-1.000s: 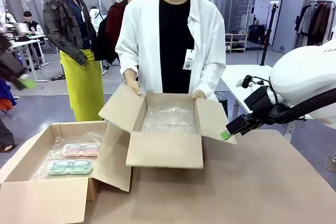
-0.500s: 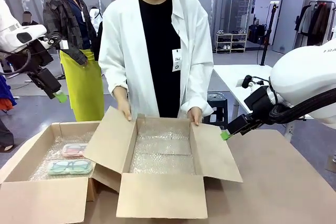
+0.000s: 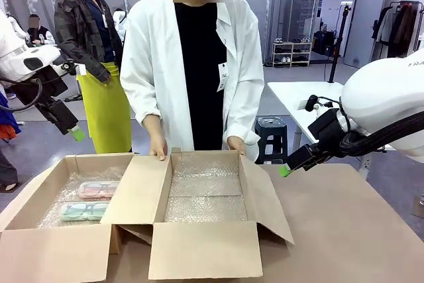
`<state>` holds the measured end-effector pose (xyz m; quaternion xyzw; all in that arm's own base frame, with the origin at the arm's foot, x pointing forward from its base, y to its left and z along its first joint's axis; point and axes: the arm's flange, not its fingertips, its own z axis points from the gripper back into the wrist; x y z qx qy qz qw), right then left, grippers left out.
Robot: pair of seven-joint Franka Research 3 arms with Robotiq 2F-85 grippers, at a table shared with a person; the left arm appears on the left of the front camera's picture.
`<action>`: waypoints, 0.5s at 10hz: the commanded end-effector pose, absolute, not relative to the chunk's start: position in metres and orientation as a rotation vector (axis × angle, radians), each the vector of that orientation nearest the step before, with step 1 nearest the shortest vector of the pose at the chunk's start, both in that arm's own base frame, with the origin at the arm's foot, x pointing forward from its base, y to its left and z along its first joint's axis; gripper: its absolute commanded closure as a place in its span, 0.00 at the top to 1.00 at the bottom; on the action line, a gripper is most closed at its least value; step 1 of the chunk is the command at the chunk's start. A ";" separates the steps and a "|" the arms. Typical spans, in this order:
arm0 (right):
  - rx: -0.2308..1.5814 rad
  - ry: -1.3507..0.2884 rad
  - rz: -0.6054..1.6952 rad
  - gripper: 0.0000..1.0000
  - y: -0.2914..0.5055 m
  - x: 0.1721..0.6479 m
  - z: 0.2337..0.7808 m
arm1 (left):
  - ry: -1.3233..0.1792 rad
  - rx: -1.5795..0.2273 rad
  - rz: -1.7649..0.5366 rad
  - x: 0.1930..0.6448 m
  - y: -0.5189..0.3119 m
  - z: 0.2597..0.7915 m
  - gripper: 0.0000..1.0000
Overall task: Pack the glasses set securely to prepare it for shipping.
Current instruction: Position the Package Box on the left side of the table.
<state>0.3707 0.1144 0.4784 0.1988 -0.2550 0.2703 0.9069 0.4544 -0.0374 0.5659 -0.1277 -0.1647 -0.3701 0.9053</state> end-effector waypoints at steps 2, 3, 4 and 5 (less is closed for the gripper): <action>0.401 -0.531 0.540 1.00 0.118 0.367 0.477 | -0.340 -0.264 -0.765 0.454 -0.037 0.566 1.00; 0.401 -0.531 0.540 1.00 0.118 0.367 0.477 | -0.340 -0.264 -0.765 0.454 -0.037 0.566 1.00; 0.401 -0.531 0.540 1.00 0.118 0.367 0.477 | -0.340 -0.264 -0.765 0.454 -0.037 0.566 1.00; 0.401 -0.531 0.540 1.00 0.118 0.367 0.477 | -0.340 -0.264 -0.765 0.454 -0.037 0.566 1.00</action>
